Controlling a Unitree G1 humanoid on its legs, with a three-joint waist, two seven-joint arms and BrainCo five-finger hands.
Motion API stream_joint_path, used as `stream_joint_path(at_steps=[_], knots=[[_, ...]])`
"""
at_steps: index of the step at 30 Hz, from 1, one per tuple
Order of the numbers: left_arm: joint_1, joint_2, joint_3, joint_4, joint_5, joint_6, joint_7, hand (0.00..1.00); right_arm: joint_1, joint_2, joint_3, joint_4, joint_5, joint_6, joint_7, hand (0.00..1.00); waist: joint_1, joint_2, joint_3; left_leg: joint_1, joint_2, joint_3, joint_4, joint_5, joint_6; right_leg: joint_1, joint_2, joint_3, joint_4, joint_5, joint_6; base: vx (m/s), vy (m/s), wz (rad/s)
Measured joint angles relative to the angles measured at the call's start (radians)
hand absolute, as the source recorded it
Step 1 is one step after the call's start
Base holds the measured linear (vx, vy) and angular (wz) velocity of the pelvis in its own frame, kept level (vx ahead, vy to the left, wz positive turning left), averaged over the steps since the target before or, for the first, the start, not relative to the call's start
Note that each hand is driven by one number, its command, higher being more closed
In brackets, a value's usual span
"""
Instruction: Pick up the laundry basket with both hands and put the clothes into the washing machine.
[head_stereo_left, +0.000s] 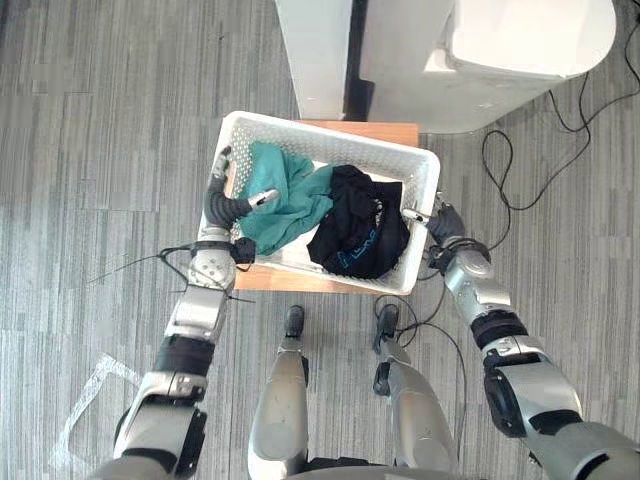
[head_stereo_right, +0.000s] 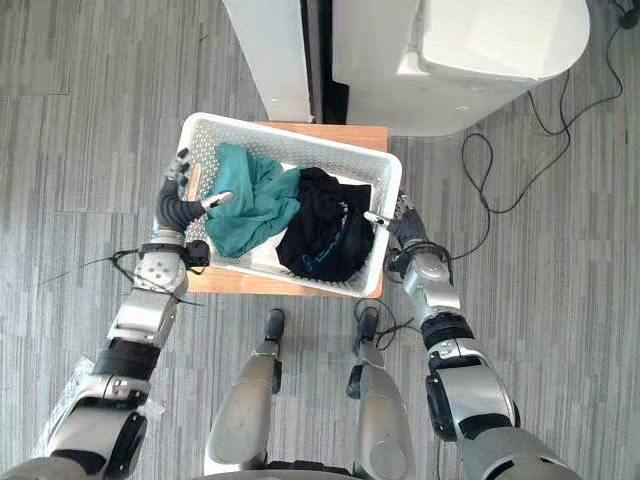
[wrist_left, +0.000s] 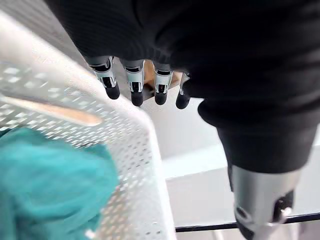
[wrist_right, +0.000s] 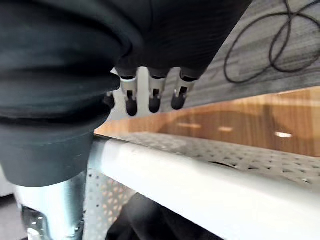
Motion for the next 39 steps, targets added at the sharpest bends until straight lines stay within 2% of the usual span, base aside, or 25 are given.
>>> stream_joint_path(at_steps=[3, 12, 16, 19, 22, 27, 34, 39], knots=[[0.030, 0.000, 0.029, -0.084, 0.032, -0.017, 0.014, 0.00, 0.026, -0.003, -0.007, 0.001, -0.012, 0.002, 0.000, 0.00, 0.020, 0.000, 0.000, 0.015, -0.004, 0.001, -0.011, 0.012, -0.002, 0.009, 0.000, 0.002, -0.002, 0.001, -0.001, 0.01, -0.002, 0.02], [0.085, 0.003, 0.075, -0.130, 0.070, -0.021, 0.017, 0.00, 0.035, -0.003, -0.025, 0.006, -0.031, 0.001, 0.002, 0.00, 0.023, 0.000, 0.000, 0.007, -0.012, 0.002, -0.030, 0.027, 0.008, 0.015, 0.001, 0.015, -0.046, 0.010, -0.004, -0.03, 0.004, 0.00], [0.079, 0.057, 0.106, -0.127, 0.085, -0.019, 0.034, 0.00, 0.037, -0.002, -0.040, -0.005, -0.039, 0.002, 0.004, 0.00, 0.024, 0.000, 0.000, -0.007, -0.017, 0.002, -0.020, 0.028, 0.009, 0.027, 0.000, 0.032, -0.093, 0.010, -0.004, -0.03, 0.001, -0.02], [0.015, 0.118, 0.108, -0.034, 0.119, -0.009, 0.034, 0.00, 0.036, -0.007, -0.044, -0.014, -0.039, 0.002, 0.014, 0.00, 0.024, -0.001, 0.001, -0.021, -0.017, 0.003, -0.014, 0.028, 0.008, 0.027, 0.003, 0.032, -0.112, 0.010, -0.004, -0.04, -0.009, 0.02], [-0.094, 0.177, 0.107, 0.107, 0.167, 0.021, 0.033, 0.00, 0.031, -0.008, -0.043, -0.017, -0.040, 0.003, 0.022, 0.00, 0.023, -0.018, 0.010, -0.034, -0.012, 0.001, 0.001, 0.028, 0.007, 0.024, 0.007, 0.034, -0.116, 0.011, -0.005, -0.02, -0.003, 0.01], [-0.319, 0.269, 0.061, 0.310, 0.168, 0.052, 0.031, 0.00, 0.043, -0.007, -0.046, -0.102, -0.039, -0.002, 0.023, 0.00, 0.020, -0.054, 0.029, -0.107, 0.002, 0.003, 0.050, 0.019, 0.004, -0.026, 0.009, 0.034, -0.116, 0.030, -0.009, -0.02, 0.004, -0.02], [-0.532, 0.276, -0.033, 0.506, 0.167, 0.061, 0.006, 0.00, 0.038, 0.008, -0.030, -0.171, -0.038, 0.001, 0.019, 0.00, 0.021, -0.058, 0.031, -0.188, 0.041, 0.010, 0.164, -0.036, -0.006, -0.063, 0.044, 0.042, -0.116, 0.040, -0.007, -0.03, -0.011, -0.14], [-0.611, 0.276, -0.064, 0.594, 0.165, 0.067, -0.015, 0.00, 0.028, 0.025, -0.015, -0.199, -0.035, -0.002, 0.020, 0.00, 0.020, -0.061, 0.033, -0.223, 0.067, 0.013, 0.203, -0.053, -0.015, -0.085, 0.068, 0.047, -0.121, 0.067, -0.004, -0.03, -0.029, -0.15]])
